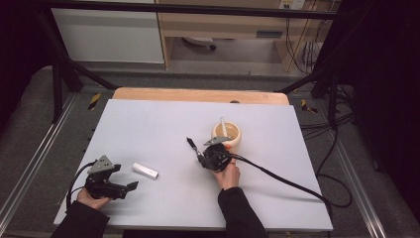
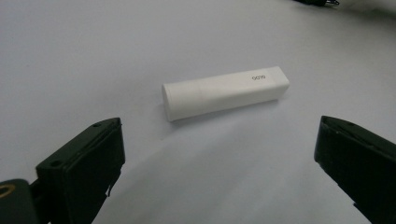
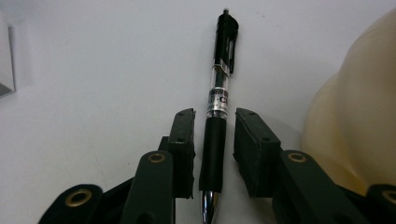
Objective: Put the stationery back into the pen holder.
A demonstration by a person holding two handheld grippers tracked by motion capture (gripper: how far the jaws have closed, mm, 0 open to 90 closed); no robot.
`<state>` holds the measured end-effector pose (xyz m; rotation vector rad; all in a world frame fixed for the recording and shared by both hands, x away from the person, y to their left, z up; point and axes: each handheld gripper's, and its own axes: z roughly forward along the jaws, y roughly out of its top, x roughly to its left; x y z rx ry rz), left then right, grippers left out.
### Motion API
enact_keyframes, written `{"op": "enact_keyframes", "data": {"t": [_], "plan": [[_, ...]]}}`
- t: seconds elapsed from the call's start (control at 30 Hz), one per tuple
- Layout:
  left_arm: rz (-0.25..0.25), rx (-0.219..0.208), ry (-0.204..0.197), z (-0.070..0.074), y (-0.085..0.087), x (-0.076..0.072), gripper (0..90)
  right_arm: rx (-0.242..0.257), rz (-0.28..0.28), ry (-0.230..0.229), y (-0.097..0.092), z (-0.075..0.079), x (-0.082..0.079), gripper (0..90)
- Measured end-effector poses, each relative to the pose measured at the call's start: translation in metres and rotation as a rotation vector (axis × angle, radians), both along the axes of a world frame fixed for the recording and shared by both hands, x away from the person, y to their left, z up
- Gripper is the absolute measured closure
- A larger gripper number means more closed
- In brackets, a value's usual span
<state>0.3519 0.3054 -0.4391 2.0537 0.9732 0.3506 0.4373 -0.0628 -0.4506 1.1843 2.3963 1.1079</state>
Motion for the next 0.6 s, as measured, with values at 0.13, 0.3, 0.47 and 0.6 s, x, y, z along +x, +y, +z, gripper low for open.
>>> {"op": "enact_keyframes", "data": {"t": [0.13,0.3,0.47,0.6], "plan": [[0.0,0.0,0.0,0.0001,0.0,-0.0001,2.1,-0.01,-0.006,0.003,0.0003,-0.0015,0.0002,74.5],[0.0,0.0,0.0,0.0001,-0.0001,0.0,2.1,-0.006,-0.02,0.009,0.0007,-0.0016,-0.0008,79.3],[0.001,-0.003,-0.002,0.0004,0.0003,-0.0002,2.0,0.006,-0.044,0.014,0.0013,-0.0018,-0.0014,80.4],[0.002,-0.003,-0.002,0.0005,0.0005,-0.0003,2.0,0.02,-0.039,0.02,0.0005,0.0011,-0.0018,80.5]]}}
